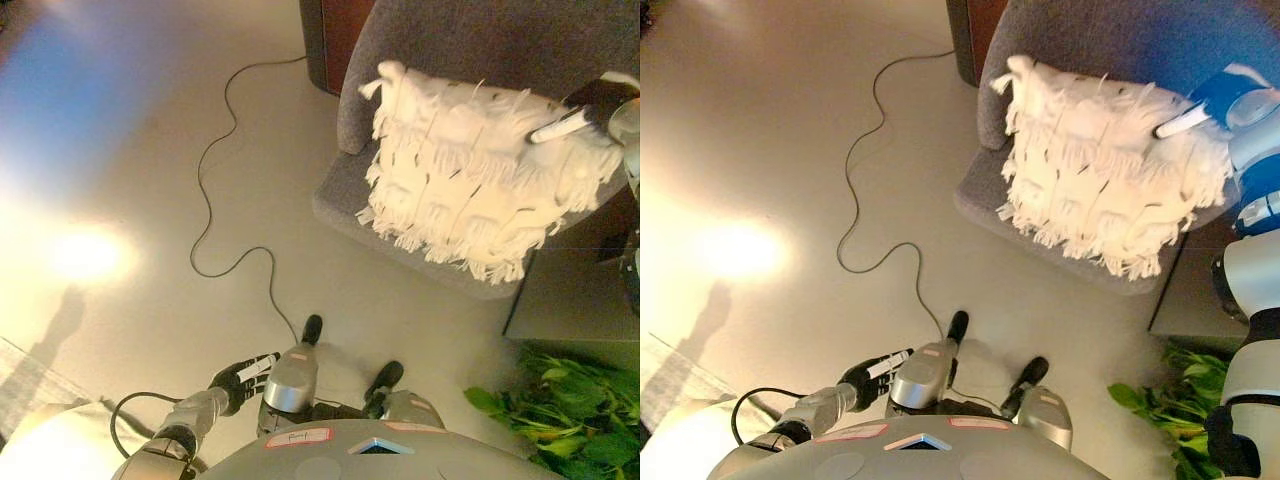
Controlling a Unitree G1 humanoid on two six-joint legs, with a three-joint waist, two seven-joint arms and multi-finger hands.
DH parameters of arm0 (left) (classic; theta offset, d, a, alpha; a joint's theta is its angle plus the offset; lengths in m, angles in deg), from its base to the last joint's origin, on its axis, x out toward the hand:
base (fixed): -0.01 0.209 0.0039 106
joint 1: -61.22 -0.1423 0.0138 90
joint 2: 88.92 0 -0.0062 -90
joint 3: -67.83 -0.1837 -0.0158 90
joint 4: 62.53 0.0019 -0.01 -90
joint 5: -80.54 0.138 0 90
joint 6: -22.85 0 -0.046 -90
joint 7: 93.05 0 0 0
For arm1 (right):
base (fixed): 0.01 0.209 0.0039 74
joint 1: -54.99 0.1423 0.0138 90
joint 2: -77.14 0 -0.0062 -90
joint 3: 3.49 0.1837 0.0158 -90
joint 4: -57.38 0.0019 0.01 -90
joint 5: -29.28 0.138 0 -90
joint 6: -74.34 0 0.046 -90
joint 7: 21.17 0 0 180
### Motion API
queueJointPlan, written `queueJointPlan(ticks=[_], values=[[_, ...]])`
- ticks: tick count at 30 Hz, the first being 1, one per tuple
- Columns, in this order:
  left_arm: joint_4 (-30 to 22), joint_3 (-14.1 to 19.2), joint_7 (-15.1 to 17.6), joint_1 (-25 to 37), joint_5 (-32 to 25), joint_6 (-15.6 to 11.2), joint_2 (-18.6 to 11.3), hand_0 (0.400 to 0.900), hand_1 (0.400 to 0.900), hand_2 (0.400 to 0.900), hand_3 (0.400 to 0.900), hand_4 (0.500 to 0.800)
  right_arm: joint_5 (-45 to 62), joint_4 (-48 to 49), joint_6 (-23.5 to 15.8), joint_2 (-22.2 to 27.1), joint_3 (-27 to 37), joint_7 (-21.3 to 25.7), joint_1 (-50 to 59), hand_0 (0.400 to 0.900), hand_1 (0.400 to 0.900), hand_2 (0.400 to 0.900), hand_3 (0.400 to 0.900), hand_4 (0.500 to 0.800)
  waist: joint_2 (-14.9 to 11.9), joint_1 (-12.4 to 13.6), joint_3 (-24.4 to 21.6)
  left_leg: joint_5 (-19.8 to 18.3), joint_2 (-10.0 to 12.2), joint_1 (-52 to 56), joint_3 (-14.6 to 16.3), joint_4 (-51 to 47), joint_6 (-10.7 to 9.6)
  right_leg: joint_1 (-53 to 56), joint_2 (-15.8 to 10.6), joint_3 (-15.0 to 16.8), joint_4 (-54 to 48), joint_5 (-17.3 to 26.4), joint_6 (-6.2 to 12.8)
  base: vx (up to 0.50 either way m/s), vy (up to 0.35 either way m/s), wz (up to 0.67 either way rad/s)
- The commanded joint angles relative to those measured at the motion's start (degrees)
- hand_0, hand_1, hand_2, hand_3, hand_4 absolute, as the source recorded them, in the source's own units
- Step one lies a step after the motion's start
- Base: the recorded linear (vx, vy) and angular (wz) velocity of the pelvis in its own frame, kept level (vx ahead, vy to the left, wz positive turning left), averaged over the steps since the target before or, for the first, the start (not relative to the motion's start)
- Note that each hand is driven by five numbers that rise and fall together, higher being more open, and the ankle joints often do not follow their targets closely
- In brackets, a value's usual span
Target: Pick up the pillow and put it on the sofa.
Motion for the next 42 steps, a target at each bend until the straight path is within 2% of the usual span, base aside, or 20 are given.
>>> queueJointPlan(ticks=[1,8,15,20,26,32,38,42], values=[[-1.0,-4.6,-0.9,0.7,-2.0,-1.3,-2.4,0.900,0.900,0.900,0.900,0.800,2.7,2.2,-0.3,1.4,-3.7,5.9,16.8,0.900,0.900,0.900,0.900,0.800,-4.5,1.0,2.8,-3.0,-1.1,-2.0,0.0,0.0,-2.9,-0.4,-3.7,2.9,5.6,-6.2,1.81,0.04,0.014,-0.05],[-1.3,-4.1,-1.2,-0.8,-0.4,-0.1,-2.7,0.900,0.900,0.900,0.900,0.800,0.4,0.7,-1.1,3.0,-4.0,1.8,16.5,0.900,0.900,0.900,0.900,0.800,-5.5,0.8,1.1,-3.4,-0.4,-0.8,1.3,0.0,-3.2,1.2,-3.6,2.9,4.5,-6.1,2.00,0.06,0.001,-0.07],[0.1,-3.9,-1.2,-0.5,-0.4,0.4,-2.9,0.900,0.900,0.900,0.900,0.800,0.7,0.5,-0.9,3.7,-3.9,4.8,16.4,0.900,0.900,0.900,0.900,0.800,-6.3,0.1,0.3,-3.7,-0.2,0.0,1.8,-0.2,-3.1,1.4,-3.3,3.4,4.4,-6.2,1.93,0.01,-0.005,-0.02],[0.4,-3.5,-0.9,-0.9,0.3,2.0,-3.1,0.900,0.900,0.900,0.900,0.800,1.0,0.9,-1.1,5.2,-3.4,5.5,15.4,0.900,0.900,0.900,0.900,0.800,-7.2,-0.6,-1.1,-4.1,0.0,1.1,2.7,-0.2,-3.0,2.6,-3.0,4.0,3.4,-6.0,2.19,0.04,-0.005,-0.10],[1.7,-2.9,-1.0,-0.7,0.9,3.4,-3.2,0.900,0.900,0.900,0.900,0.800,0.6,1.4,-1.8,6.0,-3.2,4.5,14.0,0.900,0.900,0.900,0.900,0.800,-8.5,-1.7,-3.5,-4.6,0.1,2.5,3.8,-0.5,-2.8,3.9,-2.8,4.7,2.2,-5.6,2.63,0.02,0.006,-0.08],[3.1,-1.7,-1.1,-0.1,1.6,4.6,-3.2,0.900,0.900,0.900,0.900,0.800,3.9,3.1,-5.1,6.9,-2.1,2.8,11.4,0.900,0.900,0.900,0.900,0.800,-10.1,-3.2,-6.2,-5.7,0.3,4.8,5.3,-1.0,-2.5,5.2,-2.6,5.5,0.9,-4.9,3.24,0.00,0.003,-0.11],[4.4,0.6,-0.2,2.8,2.5,5.6,-2.2,0.900,0.900,0.900,0.900,0.800,9.5,12.1,-8.4,3.7,8.7,2.0,-4.2,0.900,0.900,0.900,0.900,0.800,-11.1,-6.5,-8.2,-7.3,0.7,8.2,8.0,-1.7,-2.0,5.9,-2.5,7.3,-0.6,-3.5,3.93,-0.06,-0.013,-0.20],[4.4,1.1,0.2,4.7,2.8,6.5,-1.9,0.900,0.900,0.900,0.900,0.800,8.5,19.0,-8.3,-0.2,15.2,2.4,-16.4,0.900,0.900,0.900,0.900,0.800,-11.2,-8.6,-8.5,-8.3,0.7,9.7,9.6,-1.7,-1.6,6.2,-2.3,8.7,-0.6,-3.1,4.14,-0.09,-0.020,-0.21]])
